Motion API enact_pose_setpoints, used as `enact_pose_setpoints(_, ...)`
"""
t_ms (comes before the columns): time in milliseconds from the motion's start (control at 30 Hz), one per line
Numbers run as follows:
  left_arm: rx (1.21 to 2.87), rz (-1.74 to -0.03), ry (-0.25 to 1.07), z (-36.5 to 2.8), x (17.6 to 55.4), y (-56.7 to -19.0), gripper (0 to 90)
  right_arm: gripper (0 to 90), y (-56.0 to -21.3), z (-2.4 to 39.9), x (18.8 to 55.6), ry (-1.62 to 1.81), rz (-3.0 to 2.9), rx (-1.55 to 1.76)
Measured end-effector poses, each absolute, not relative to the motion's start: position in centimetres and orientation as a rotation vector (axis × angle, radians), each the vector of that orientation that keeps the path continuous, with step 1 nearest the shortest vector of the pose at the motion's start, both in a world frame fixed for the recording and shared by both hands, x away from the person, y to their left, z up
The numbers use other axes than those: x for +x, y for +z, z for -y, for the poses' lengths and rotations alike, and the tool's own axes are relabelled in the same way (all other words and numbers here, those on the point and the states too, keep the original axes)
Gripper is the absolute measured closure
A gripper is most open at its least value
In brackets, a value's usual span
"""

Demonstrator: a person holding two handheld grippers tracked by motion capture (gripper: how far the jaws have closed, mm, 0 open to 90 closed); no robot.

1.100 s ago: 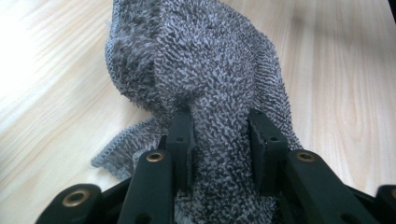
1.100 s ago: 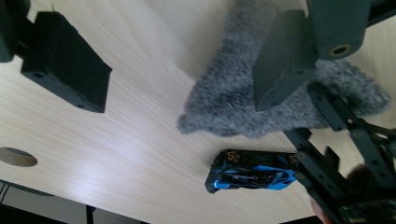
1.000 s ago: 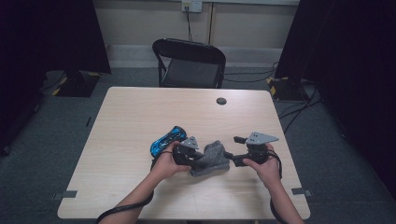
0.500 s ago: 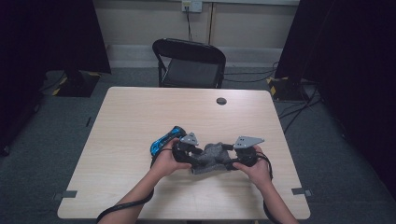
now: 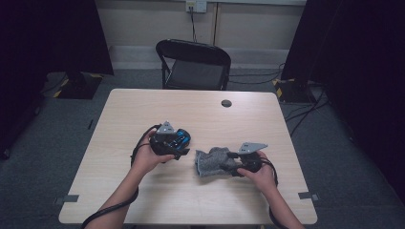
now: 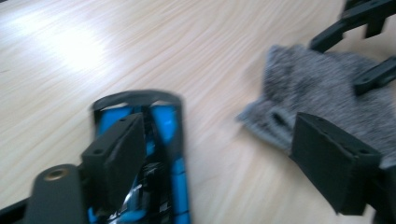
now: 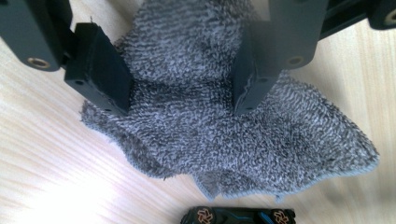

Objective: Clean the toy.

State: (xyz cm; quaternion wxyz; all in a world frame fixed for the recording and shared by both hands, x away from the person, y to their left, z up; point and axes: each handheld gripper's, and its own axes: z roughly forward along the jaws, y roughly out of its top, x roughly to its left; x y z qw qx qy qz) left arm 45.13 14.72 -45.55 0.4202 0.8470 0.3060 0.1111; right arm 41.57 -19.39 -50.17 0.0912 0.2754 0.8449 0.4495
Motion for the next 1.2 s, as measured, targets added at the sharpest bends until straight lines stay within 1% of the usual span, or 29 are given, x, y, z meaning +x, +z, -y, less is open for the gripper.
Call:
enact_pose_setpoints(100, 2.138, -0.813, 0.322, -15.4, 45.8, -46.0, 16.5, 37.8, -50.2, 19.4, 41.6, 1.329, -2.515, 0.816)
enact_pose_setpoints(200, 2.141, -0.854, 0.32, -15.6, 46.6, -46.5, 16.5, 37.8, -50.2, 19.3, 41.5, 1.305, -2.525, 0.81)
enact_pose_setpoints(233, 2.152, -0.851, 0.345, -15.7, 46.9, -46.7, 16.5, 37.8, -50.2, 19.2, 41.5, 1.301, -2.525, 0.809)
enact_pose_setpoints(333, 2.161, -0.859, 0.345, -15.5, 47.7, -47.1, 17.7, 37.8, -50.2, 19.2, 41.6, 1.301, -2.529, 0.813)
enact_pose_setpoints(433, 2.156, -0.873, 0.296, -15.1, 48.3, -47.8, 18.3, 37.8, -50.3, 19.2, 41.6, 1.299, -2.532, 0.817)
enact_pose_setpoints(533, 2.144, -0.89, 0.283, -14.6, 48.8, -48.3, 18.1, 37.8, -50.3, 19.2, 41.7, 1.294, -2.536, 0.819)
enact_pose_setpoints(667, 2.165, -0.888, 0.295, -14.1, 49.2, -48.7, 15.8, 37.8, -50.3, 19.2, 41.7, 1.297, -2.541, 0.824)
enact_pose_setpoints(833, 2.203, -0.886, 0.321, -13.6, 49.8, -48.9, 16.7, 37.8, -50.3, 19.2, 41.7, 1.292, -2.541, 0.82)
enact_pose_setpoints(1200, 2.23, -0.906, 0.318, -13.0, 50.3, -50.0, 17.6, 37.8, -50.3, 19.2, 41.7, 1.291, -2.542, 0.819)
